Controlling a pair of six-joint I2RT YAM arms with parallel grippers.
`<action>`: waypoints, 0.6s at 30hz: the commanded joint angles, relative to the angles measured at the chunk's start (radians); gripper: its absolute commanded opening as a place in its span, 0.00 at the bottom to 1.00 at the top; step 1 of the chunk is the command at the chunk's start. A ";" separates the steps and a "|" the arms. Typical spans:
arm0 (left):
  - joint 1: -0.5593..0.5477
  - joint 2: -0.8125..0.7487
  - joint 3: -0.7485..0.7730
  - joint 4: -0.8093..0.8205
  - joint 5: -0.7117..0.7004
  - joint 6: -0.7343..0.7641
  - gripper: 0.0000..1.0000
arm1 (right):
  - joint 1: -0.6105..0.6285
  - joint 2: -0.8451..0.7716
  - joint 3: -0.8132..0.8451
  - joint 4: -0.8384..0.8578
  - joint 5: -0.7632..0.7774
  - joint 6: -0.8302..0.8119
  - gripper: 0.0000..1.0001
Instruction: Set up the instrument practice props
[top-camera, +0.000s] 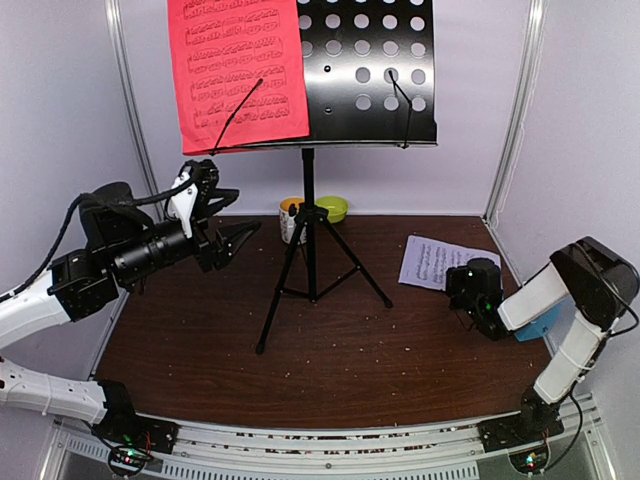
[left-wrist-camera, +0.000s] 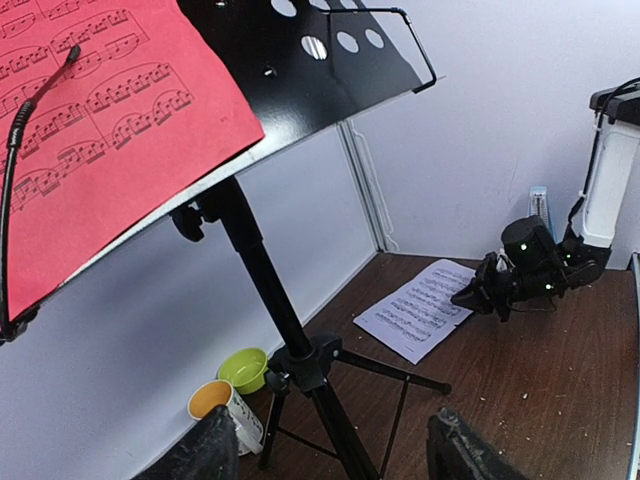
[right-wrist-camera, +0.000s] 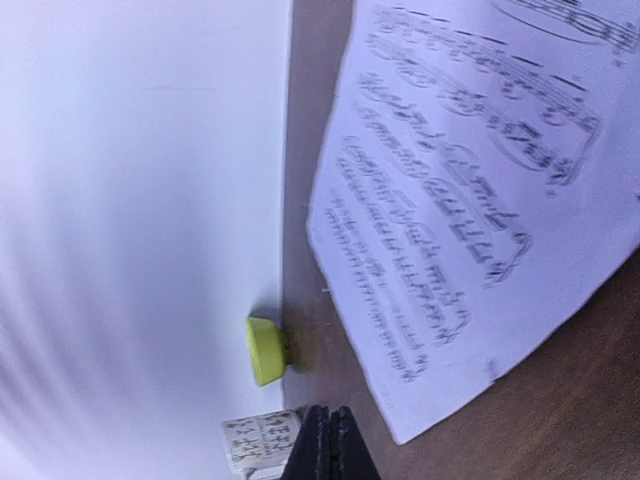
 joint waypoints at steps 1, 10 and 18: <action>-0.005 0.006 0.034 0.032 0.007 0.007 0.67 | -0.004 -0.140 -0.013 -0.021 0.012 -0.107 0.00; -0.005 0.009 0.045 0.035 0.013 -0.004 0.67 | -0.015 -0.302 0.016 -0.276 0.018 -0.187 0.15; -0.005 -0.002 0.029 0.055 0.021 -0.012 0.67 | -0.010 -0.204 -0.059 -0.158 -0.027 -0.011 0.65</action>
